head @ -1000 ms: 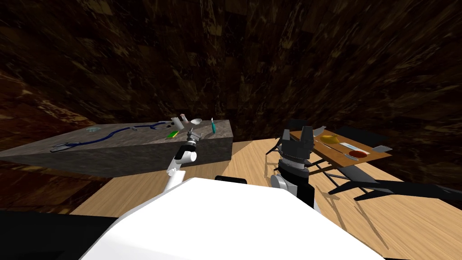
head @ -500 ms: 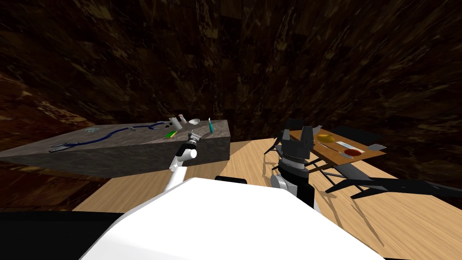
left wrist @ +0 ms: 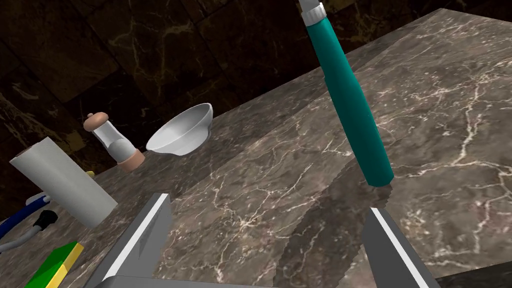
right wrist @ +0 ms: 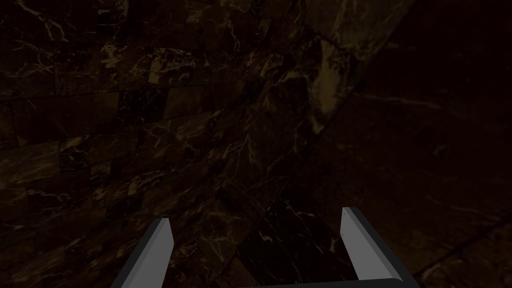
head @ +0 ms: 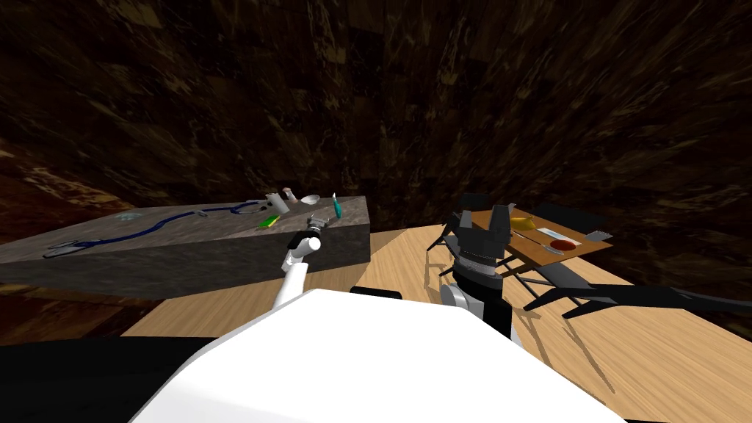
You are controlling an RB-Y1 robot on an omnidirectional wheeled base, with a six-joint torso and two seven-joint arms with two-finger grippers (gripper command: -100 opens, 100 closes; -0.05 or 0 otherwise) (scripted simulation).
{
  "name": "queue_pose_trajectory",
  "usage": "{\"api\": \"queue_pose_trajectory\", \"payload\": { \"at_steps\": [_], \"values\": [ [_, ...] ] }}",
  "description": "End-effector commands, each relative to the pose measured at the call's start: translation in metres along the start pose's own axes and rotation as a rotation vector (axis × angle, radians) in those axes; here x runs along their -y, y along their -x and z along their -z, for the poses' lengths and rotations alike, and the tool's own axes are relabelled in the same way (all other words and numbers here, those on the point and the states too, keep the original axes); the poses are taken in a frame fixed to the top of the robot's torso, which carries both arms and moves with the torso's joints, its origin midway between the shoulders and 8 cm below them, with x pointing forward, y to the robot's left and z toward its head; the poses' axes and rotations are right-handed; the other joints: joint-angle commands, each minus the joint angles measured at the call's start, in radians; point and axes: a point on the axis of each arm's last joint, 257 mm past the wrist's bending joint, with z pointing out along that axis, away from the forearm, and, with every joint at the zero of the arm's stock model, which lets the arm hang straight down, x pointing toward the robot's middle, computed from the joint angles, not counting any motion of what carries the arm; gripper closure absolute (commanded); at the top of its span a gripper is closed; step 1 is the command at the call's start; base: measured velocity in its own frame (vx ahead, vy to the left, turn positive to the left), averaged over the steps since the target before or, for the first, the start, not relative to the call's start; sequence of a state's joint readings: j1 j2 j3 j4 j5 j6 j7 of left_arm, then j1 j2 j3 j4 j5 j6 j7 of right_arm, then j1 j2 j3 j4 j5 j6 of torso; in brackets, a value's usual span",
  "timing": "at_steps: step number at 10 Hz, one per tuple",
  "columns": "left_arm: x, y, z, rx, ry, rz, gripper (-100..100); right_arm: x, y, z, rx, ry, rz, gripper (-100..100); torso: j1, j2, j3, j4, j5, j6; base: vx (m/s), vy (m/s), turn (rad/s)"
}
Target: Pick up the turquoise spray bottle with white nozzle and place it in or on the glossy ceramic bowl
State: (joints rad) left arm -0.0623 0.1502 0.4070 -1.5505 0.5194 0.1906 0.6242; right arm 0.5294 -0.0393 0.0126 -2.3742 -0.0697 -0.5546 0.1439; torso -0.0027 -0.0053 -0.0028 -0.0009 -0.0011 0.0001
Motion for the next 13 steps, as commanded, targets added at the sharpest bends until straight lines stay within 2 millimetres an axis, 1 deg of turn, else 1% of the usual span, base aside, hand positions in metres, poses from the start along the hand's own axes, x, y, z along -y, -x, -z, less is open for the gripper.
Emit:
{"api": "queue_pose_trajectory", "payload": {
  "at_steps": [1, 4, 6, 9, 13],
  "values": [
    [-0.004, 0.008, -0.004, 0.017, 0.007, 0.037, -100, 0.000, 0.000, 0.000, 0.000, 0.000, 0.000, 0, 0.000, 0.000, 0.000, 0.000, 0.000, 0.000, 0.043, -0.022, -0.024],
    [-0.007, 0.021, -0.020, 0.056, 0.013, 0.198, -100, 0.000, 0.000, 0.000, 0.000, 0.000, 0.000, 0, 0.002, 0.000, 0.000, 0.000, 0.000, 0.000, 0.066, -0.020, -0.058],
    [-0.008, 0.027, -0.029, 0.073, 0.013, 0.296, -100, 0.000, 0.000, 0.000, 0.000, 0.000, 0.000, 0, 0.002, -0.002, -0.001, 0.000, 0.000, 0.000, 0.102, -0.014, -0.064],
    [-0.007, 0.031, -0.041, 0.088, 0.009, 0.418, -100, 0.000, 0.000, 0.000, 0.000, 0.000, 0.000, 0, 0.002, -0.002, -0.001, 0.000, 0.000, 0.000, 0.087, -0.004, -0.056],
    [-0.001, 0.032, -0.055, 0.095, 0.001, 0.554, -100, 0.000, 0.000, 0.000, 0.000, 0.000, 0.000, 0, 0.002, 0.000, 0.000, 0.000, 0.001, 0.000, 0.063, 0.003, -0.035]
  ]
}}
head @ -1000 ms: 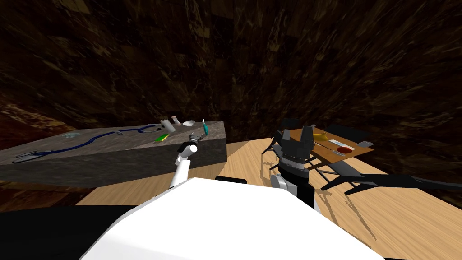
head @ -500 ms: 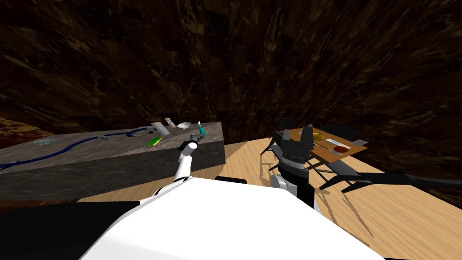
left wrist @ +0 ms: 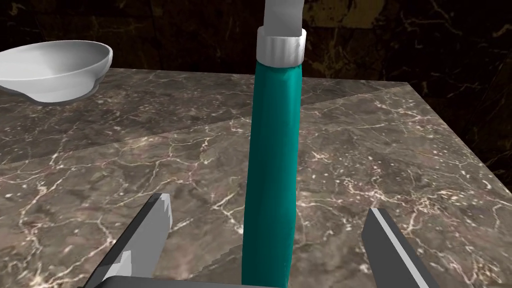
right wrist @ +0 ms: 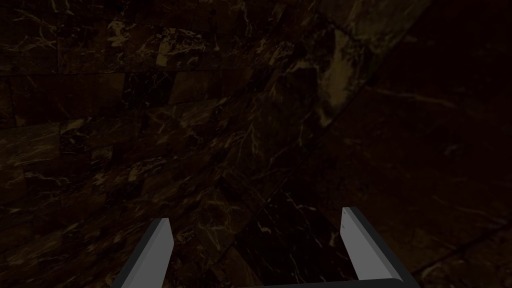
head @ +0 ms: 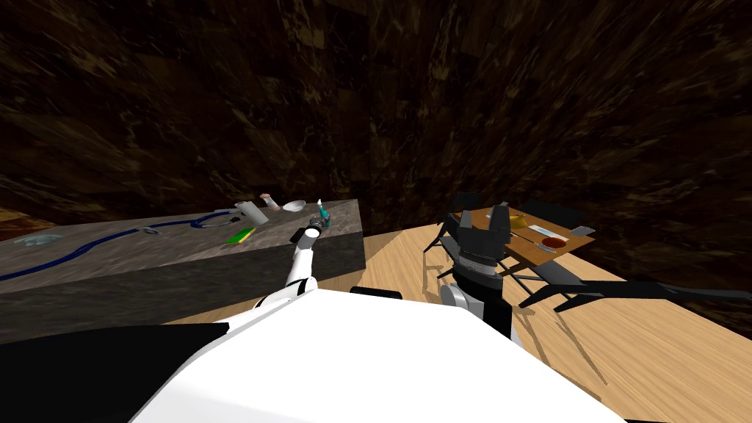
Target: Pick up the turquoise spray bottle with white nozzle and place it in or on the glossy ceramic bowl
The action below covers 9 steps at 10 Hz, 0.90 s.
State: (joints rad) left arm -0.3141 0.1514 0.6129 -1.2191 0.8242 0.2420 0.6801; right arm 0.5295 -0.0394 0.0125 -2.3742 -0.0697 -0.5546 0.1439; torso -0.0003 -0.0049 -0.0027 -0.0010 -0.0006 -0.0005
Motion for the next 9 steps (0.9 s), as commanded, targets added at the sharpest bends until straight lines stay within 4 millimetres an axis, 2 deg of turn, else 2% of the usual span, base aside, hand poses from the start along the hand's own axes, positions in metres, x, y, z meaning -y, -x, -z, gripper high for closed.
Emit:
{"api": "queue_pose_trajectory", "payload": {
  "at_steps": [1, 2, 3, 9],
  "values": [
    [0.000, 0.000, 0.000, 0.000, 0.000, 0.000, -100, 0.000, 0.000, 0.000, 0.000, 0.000, 0.000, 0, 0.000, 0.000, 0.000, 0.000, 0.000, 0.000, 0.026, 0.000, -0.004],
    [0.000, 0.000, 0.000, 0.000, 0.000, 0.004, 0, 0.000, 0.000, 0.000, 0.000, 0.000, 0.000, 0, 0.000, 0.002, 0.001, 0.000, 0.000, 0.000, 0.005, 0.000, 0.001],
    [-0.012, 0.000, 0.002, -0.001, 0.005, 0.003, -100, 0.000, 0.000, 0.000, 0.000, 0.000, 0.000, 0, 0.000, 0.003, 0.002, 0.001, 0.000, 0.000, 0.023, 0.055, 0.022],
    [-0.037, 0.000, 0.009, -0.002, 0.010, 0.003, -100, 0.000, 0.000, 0.000, 0.000, 0.000, 0.000, 0, 0.003, 0.002, 0.001, 0.000, 0.001, 0.000, 0.042, 0.057, 0.011]
  ]
}}
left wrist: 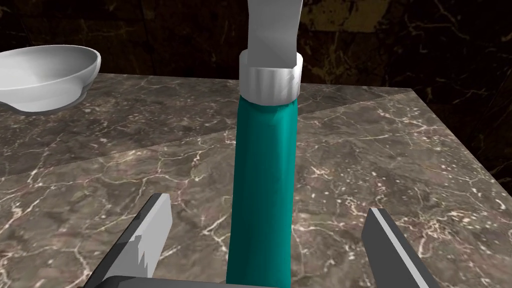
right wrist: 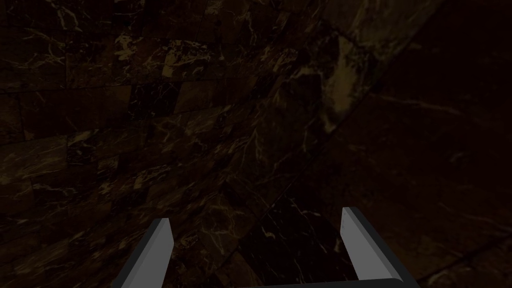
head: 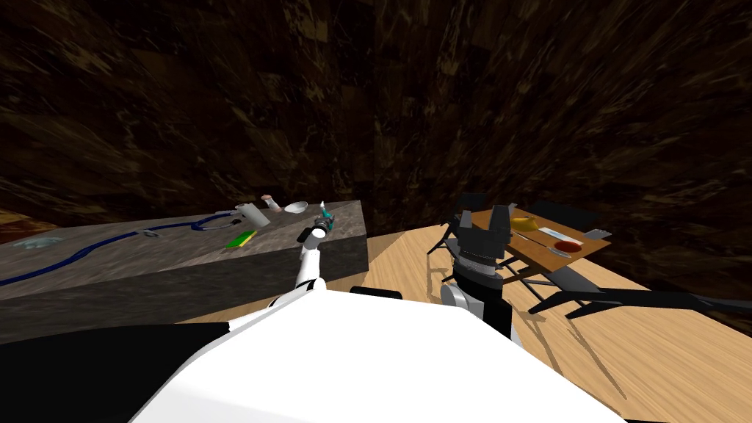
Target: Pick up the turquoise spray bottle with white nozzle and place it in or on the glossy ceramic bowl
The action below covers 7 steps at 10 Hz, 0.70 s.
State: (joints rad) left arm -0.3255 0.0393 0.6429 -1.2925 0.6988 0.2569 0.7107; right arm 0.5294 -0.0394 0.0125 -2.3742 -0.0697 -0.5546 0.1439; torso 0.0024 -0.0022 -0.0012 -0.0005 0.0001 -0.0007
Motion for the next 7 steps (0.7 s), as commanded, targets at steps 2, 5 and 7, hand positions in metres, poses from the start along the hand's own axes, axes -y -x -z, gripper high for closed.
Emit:
{"api": "queue_pose_trajectory", "payload": {
  "at_steps": [2, 5, 7],
  "values": [
    [-0.0005, -0.0001, 0.0001, 0.000, 0.000, 0.000, 100, 0.0000, 0.0000, 0.0000, 0.000, 0.000, 0.000, 0, -0.001, 0.001, 0.001, 0.000, 0.000, 0.000, 0.005, 0.009, -0.001],
    [-0.0002, -0.0003, 0.0001, -0.001, 0.000, 0.001, 100, 0.0000, 0.0000, 0.0000, 0.000, 0.000, 0.000, 0, -0.002, 0.002, 0.001, 0.000, 0.000, 0.000, 0.000, 0.000, 0.000],
    [-0.0002, -0.0003, 0.0001, 0.000, 0.000, 0.000, 0, 0.0000, 0.0000, 0.0000, 0.000, 0.000, 0.000, 0, -0.003, 0.002, 0.001, 0.000, 0.000, 0.000, 0.000, 0.000, 0.000]
  ]
}}
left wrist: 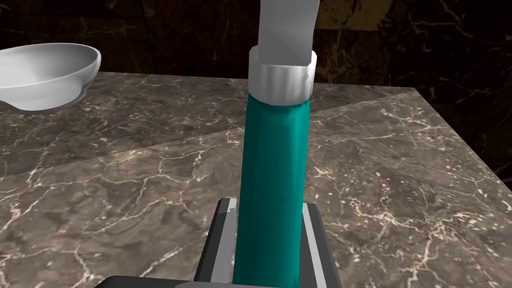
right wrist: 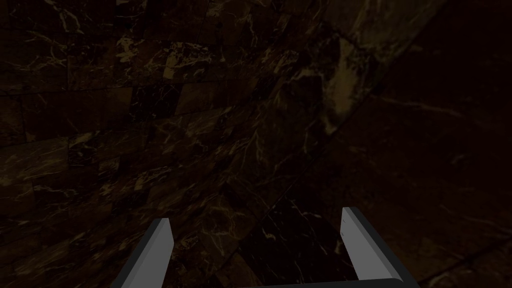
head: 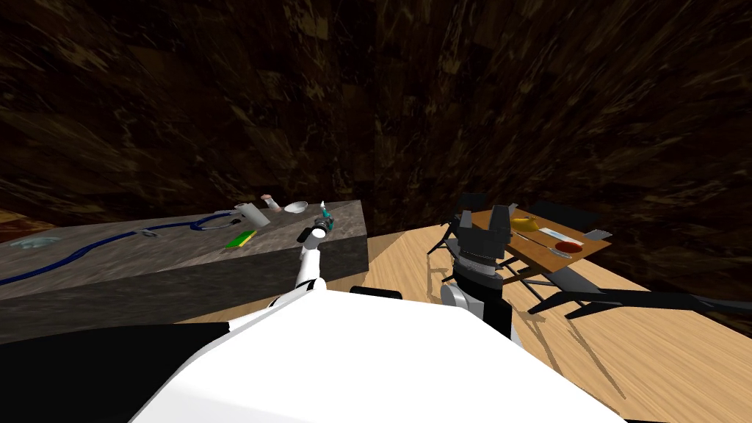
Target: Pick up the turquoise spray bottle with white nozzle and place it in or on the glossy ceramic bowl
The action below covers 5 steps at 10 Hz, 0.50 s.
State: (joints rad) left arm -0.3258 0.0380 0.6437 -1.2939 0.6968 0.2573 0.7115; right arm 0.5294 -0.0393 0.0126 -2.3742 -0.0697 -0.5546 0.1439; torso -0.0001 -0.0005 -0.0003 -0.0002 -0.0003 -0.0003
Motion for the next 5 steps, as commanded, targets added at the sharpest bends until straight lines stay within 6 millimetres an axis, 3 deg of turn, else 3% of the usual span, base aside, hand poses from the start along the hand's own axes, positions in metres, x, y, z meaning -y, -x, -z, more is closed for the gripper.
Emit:
{"api": "queue_pose_trajectory", "payload": {
  "at_steps": [1, 5],
  "values": [
    [0.009, 0.000, -0.002, 0.001, -0.001, 0.000, 100, 0.000, 0.000, 0.000, 0.000, 0.000, 0.000, 0, 0.000, 0.000, 0.000, 0.000, 0.000, 0.000, -0.023, -0.050, -0.032],
    [0.035, 0.000, -0.008, 0.003, -0.009, 0.000, 100, 0.000, 0.000, 0.000, 0.000, 0.000, 0.000, 0, -0.003, 0.005, 0.001, -0.003, 0.002, -0.001, -0.059, -0.079, -0.015]
  ]
}}
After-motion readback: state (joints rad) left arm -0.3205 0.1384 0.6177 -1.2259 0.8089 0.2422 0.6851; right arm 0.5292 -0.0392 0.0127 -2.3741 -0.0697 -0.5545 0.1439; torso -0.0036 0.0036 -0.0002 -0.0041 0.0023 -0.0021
